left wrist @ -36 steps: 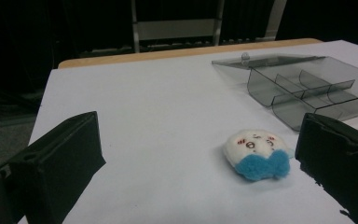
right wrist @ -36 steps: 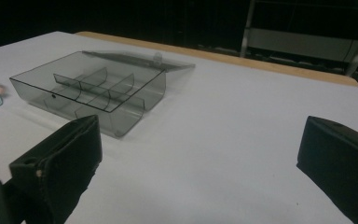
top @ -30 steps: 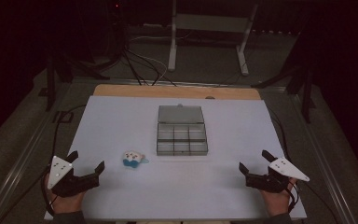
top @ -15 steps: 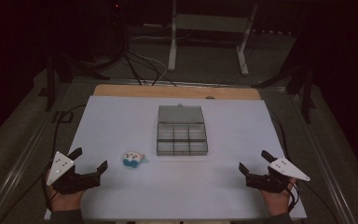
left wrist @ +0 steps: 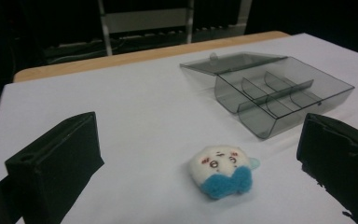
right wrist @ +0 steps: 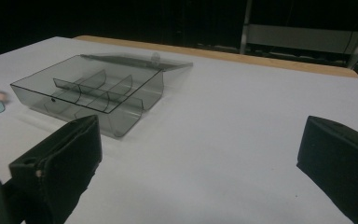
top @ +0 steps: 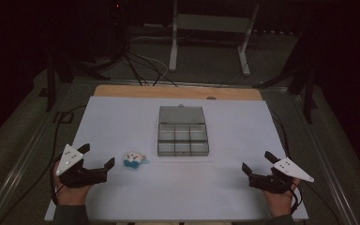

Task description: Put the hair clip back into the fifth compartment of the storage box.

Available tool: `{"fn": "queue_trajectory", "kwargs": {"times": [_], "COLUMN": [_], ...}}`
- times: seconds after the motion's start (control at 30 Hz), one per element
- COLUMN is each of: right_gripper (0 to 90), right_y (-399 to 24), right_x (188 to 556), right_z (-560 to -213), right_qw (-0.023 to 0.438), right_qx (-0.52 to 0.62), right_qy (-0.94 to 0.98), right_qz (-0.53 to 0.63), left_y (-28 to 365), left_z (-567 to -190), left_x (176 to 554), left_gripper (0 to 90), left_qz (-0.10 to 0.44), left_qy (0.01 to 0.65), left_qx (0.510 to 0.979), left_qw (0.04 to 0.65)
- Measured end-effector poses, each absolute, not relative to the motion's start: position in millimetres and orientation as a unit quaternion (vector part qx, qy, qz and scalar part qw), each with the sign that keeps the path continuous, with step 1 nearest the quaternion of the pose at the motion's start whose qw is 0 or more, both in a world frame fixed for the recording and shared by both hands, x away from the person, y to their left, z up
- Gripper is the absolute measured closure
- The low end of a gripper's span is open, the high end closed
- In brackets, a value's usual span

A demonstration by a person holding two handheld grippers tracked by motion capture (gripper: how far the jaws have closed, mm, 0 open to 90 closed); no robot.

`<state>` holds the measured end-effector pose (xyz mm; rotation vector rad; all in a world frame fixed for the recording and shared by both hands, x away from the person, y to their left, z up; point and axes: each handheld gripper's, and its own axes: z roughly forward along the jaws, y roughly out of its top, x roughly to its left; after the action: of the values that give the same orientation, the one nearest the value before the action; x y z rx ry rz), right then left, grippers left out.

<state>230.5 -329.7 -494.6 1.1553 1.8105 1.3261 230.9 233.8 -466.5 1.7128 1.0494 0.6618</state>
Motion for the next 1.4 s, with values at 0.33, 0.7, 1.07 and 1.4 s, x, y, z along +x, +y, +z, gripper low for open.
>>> {"fn": "queue_trajectory", "kwargs": {"times": [0.33,0.7,1.07,1.4], "right_gripper": [0.0,0.0,0.0,0.0], "right_y": [-332,-330,-328,-328], "right_x": [231,231,231,230], "right_z": [-495,-495,-495,-495], "right_qw": [0.306,0.305,0.302,0.302], "right_qx": [0.44,0.437,0.434,0.433], "right_qy": [0.682,0.683,0.684,0.684], "right_qz": [0.497,0.498,0.502,0.503], "left_y": [217,200,193,185], "left_z": [-465,-476,-488,-502], "left_x": [246,264,278,288], "left_gripper": [0.6,0.6,0.6,0.7], "left_qz": [0.247,0.226,0.215,0.196], "left_qy": [0.404,0.382,0.384,0.382], "left_qx": [0.735,0.767,0.786,0.804], "left_qw": [0.485,0.465,0.433,0.411]}}
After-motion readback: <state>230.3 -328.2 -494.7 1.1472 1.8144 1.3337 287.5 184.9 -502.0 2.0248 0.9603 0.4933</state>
